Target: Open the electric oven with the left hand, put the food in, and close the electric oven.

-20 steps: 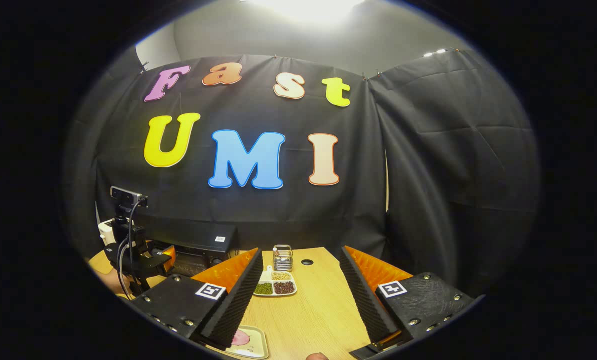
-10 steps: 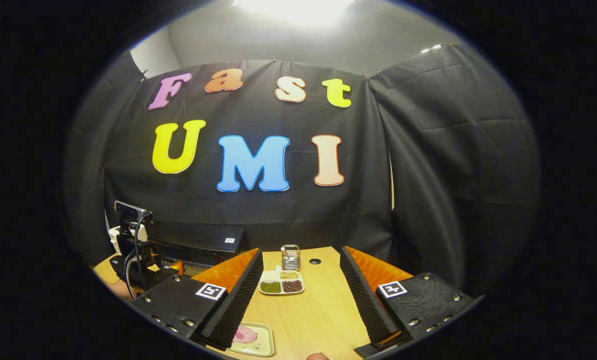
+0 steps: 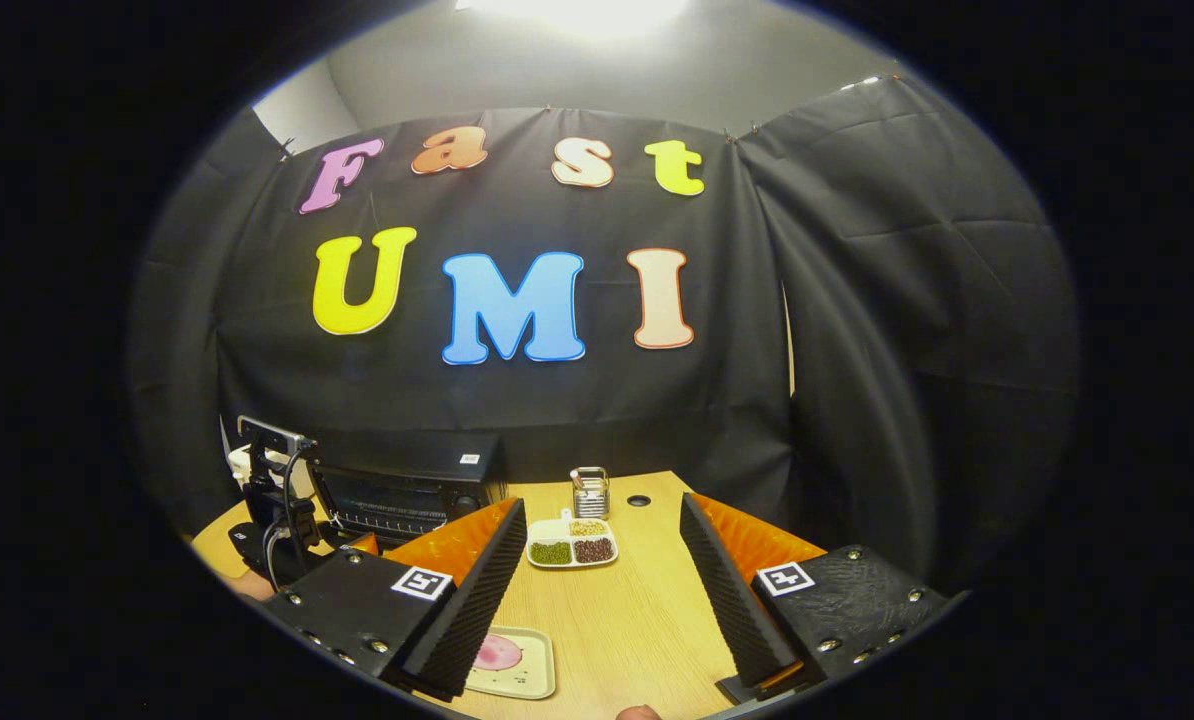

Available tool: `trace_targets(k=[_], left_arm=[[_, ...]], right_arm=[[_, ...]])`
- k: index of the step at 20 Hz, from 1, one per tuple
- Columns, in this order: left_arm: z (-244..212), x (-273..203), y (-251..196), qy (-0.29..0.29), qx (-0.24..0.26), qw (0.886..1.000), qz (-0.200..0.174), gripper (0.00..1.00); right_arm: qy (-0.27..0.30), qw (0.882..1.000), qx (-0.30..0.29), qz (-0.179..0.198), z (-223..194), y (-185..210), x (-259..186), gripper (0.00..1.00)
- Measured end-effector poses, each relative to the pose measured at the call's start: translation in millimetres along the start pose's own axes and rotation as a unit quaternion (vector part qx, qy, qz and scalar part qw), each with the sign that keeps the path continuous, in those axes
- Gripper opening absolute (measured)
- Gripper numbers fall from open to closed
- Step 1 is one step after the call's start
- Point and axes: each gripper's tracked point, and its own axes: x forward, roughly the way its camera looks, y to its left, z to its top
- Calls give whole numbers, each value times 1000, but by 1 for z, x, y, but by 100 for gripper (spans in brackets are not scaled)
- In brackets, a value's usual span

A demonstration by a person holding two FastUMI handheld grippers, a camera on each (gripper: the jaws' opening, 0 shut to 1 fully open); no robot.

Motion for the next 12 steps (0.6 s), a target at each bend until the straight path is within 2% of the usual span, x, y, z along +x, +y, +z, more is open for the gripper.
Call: trace_targets(k=[6,7,8,11,12], left_arm=[[-36,-6,-3,26,-3,1000,-9,97],[-42,-5,-3,32,-5,999,-9,100],[-49,-7,-3,38,-9,999,-10,97],[-63,-7,-5,47,-16,999,-10,100],[-64,-9,-6,47,-17,999,-10,97]], right_arm=[[18,1000,4,14,-11,10,0,95],[21,1000,4,18,-13,11,-1,95],[23,1000,3,20,-14,12,-1,95],[29,999,3,29,-16,14,-1,95],[31,999,0,30,-16,15,0,95]])
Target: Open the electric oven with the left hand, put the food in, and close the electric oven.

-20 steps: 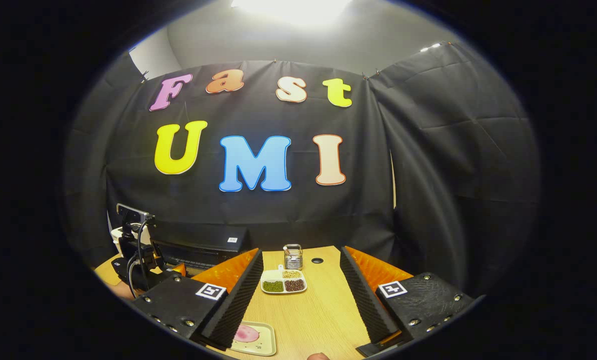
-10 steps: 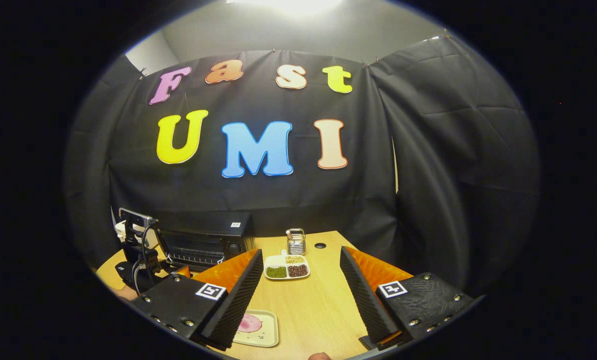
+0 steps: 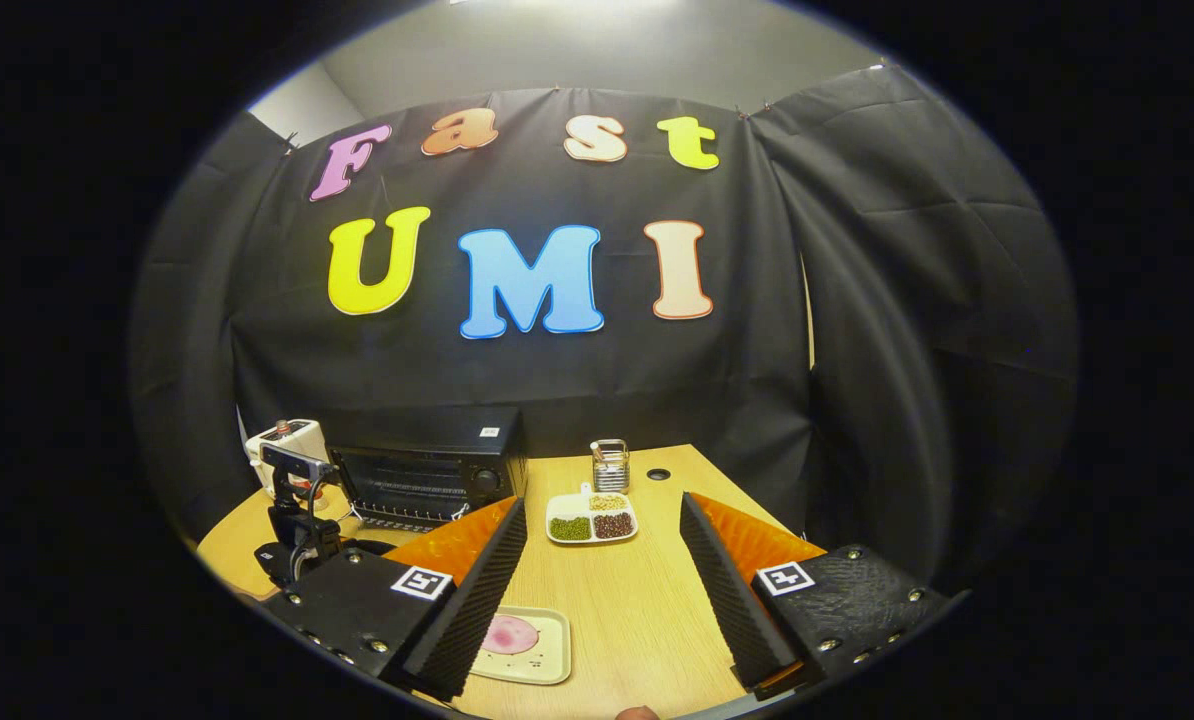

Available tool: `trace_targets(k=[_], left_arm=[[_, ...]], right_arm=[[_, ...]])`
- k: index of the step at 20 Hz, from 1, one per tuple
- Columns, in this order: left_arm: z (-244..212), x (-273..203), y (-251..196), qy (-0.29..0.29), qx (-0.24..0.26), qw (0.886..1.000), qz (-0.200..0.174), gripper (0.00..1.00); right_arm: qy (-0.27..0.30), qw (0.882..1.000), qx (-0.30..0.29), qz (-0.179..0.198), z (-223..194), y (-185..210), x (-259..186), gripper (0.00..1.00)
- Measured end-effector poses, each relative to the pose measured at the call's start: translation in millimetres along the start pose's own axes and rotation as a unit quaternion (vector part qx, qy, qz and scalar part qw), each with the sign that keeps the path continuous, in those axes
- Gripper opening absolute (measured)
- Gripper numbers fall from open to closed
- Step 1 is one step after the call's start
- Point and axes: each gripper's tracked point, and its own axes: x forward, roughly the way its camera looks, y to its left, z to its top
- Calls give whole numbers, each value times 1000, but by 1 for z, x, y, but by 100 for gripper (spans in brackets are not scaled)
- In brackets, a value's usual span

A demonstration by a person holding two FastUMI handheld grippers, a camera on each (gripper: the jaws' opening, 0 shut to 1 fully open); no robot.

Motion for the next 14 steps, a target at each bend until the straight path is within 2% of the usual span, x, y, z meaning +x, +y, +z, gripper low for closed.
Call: trace_targets(k=[2,3,5,7,8,10,14], left_arm=[[2,-5,-2,-4,-1,1000,1,97],[6,-9,-1,-8,-2,1000,3,100],[20,-21,-1,-22,-8,1000,6,97],[46,-39,2,-48,-12,999,11,100],[63,-50,6,-65,-14,998,14,96],[90,-69,13,-93,-10,995,23,100],[139,-111,36,-148,-7,988,49,100]], right_arm=[[-1,1000,-10,2,1,-2,1,95],[1,1000,-14,7,1,-1,2,95],[7,1000,-17,24,-2,3,3,95],[14,999,-11,41,-7,8,6,95],[23,999,-8,48,-12,9,8,95],[41,997,1,67,-22,16,14,96],[87,990,20,111,-45,28,20,95]])
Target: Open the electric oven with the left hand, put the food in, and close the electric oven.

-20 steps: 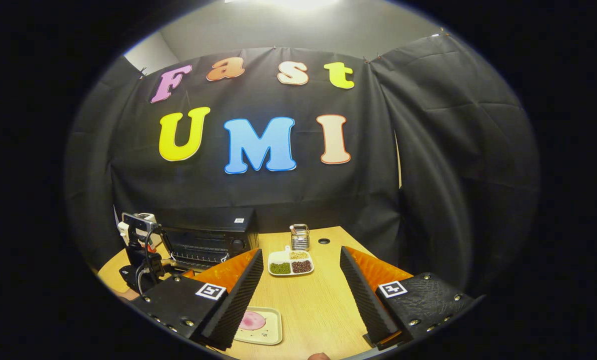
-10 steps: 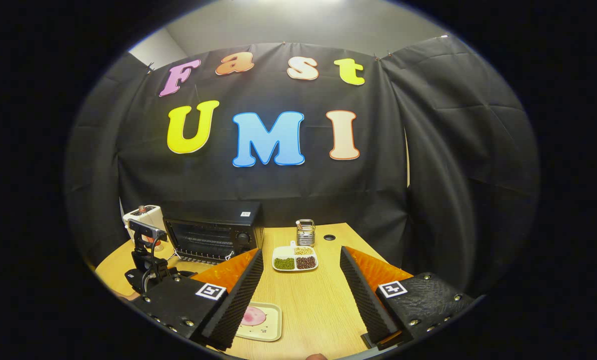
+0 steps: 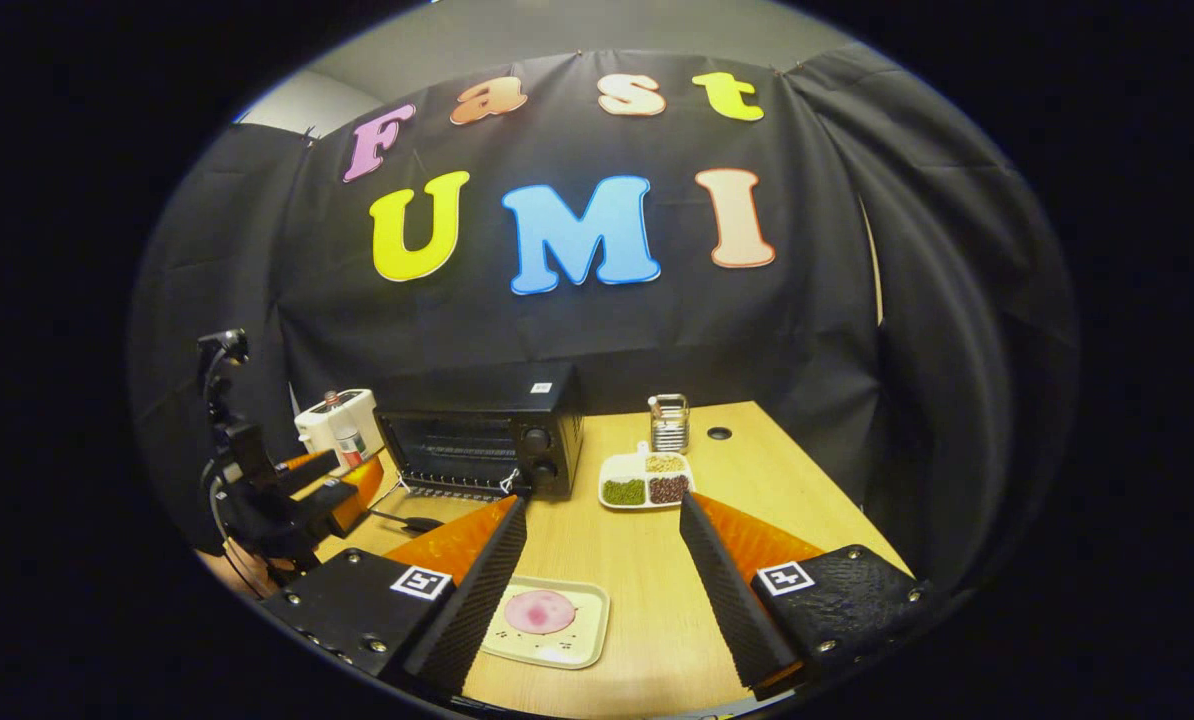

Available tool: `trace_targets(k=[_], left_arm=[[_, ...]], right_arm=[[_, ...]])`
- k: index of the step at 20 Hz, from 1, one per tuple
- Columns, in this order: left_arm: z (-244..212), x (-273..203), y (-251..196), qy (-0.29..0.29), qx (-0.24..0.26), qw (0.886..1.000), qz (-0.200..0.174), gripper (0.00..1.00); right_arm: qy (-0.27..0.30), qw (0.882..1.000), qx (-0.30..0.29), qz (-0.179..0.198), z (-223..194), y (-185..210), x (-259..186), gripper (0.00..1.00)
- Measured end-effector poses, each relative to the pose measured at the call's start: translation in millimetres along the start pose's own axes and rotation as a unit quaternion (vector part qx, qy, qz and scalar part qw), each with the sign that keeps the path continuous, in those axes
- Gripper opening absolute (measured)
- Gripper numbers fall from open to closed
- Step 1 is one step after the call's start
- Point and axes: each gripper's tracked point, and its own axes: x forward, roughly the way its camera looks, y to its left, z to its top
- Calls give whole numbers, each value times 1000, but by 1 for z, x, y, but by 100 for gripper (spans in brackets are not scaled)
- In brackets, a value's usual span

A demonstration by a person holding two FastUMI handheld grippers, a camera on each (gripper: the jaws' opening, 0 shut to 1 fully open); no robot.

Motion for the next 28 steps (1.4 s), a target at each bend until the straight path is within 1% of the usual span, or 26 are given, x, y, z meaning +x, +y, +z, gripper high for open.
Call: trace_targets(k=[4,5,6,7,8,9,10,11,15,16,17,21,25,28], left_arm=[[29,-31,28,-21,-12,999,28,100],[36,-39,34,-26,-14,999,33,97],[43,-46,38,-32,-14,999,37,91],[51,-53,43,-36,-11,998,42,100],[55,-61,49,-43,-10,998,50,91],[62,-68,54,-50,-11,997,56,91],[67,-74,58,-55,-12,997,62,100],[72,-79,63,-59,-11,996,68,100],[86,-104,78,-73,-9,993,93,100],[87,-109,82,-76,-7,992,98,100],[89,-114,85,-78,-6,992,102,100],[87,-123,90,-69,-13,991,113,100],[90,-131,98,-76,-9,989,127,100],[88,-138,102,-74,-11,988,136,100]], right_arm=[[62,997,23,46,-27,5,23,96],[78,995,30,57,-34,7,28,96],[96,992,37,70,-42,9,30,96],[111,990,45,79,-49,11,34,97],[128,986,53,88,-57,12,36,96],[146,983,61,96,-64,13,40,96],[160,980,70,100,-69,12,44,97],[176,976,78,106,-75,13,49,96],[249,954,99,133,-106,16,61,97],[262,951,100,132,-113,12,64,99],[274,948,102,126,-120,8,70,96],[342,921,133,130,-150,6,74,97],[387,899,152,139,-169,9,75,97],[409,887,164,138,-180,9,78,95]])
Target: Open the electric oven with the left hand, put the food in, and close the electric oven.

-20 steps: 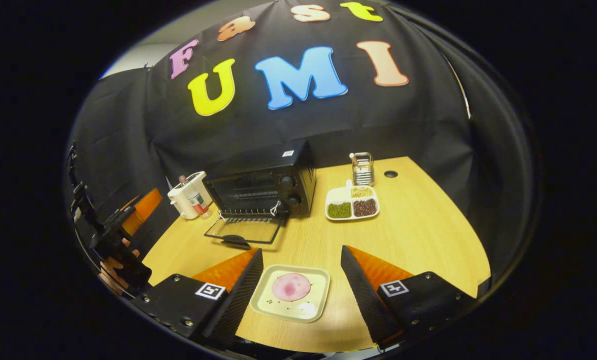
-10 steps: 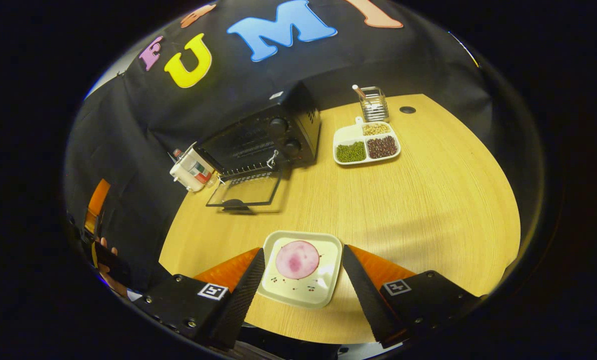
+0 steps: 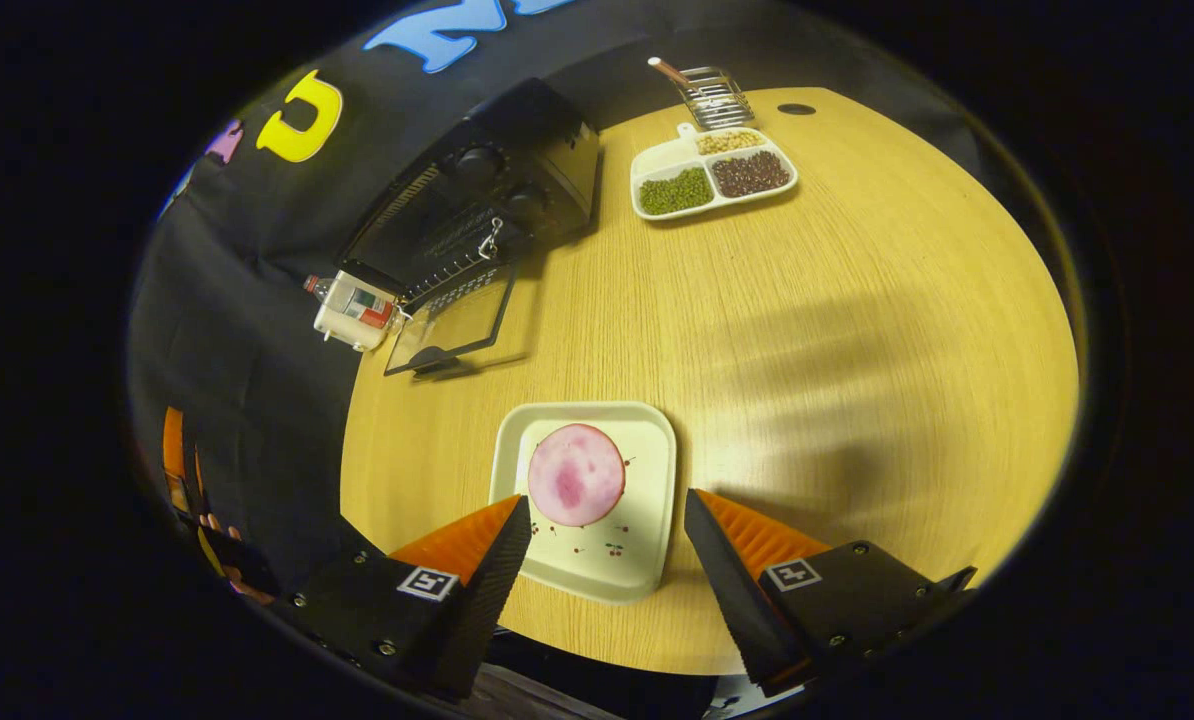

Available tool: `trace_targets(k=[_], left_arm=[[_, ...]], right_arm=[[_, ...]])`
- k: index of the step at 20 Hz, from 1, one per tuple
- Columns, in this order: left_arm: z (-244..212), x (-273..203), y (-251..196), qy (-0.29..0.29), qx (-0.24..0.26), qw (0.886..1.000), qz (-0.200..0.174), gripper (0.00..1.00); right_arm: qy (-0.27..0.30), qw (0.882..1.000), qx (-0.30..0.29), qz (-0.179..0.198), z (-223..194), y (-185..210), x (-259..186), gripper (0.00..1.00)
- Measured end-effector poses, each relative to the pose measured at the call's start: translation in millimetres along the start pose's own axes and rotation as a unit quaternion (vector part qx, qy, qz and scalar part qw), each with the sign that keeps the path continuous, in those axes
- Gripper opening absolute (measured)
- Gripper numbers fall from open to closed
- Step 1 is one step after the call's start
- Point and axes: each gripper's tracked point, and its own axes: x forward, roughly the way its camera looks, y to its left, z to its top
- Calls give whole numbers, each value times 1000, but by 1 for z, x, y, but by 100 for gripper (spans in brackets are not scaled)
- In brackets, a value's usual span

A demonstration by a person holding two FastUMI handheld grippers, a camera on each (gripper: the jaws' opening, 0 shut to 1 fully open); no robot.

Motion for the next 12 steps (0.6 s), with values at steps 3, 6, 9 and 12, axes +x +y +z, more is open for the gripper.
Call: trace_targets(k=[3,6,9,12], left_arm=[[-4,-3,10,4,-3,1000,11,100],[-9,-3,18,11,-5,1000,19,100],[-8,-2,21,9,-4,1000,24,100],[-9,-1,20,9,-3,1000,22,100]], right_arm=[[32,999,-1,-5,-8,-6,8,89],[74,997,-8,-16,-24,-12,18,80],[70,997,-7,-29,-21,-18,18,53],[75,997,6,-24,-21,-19,24,48]])
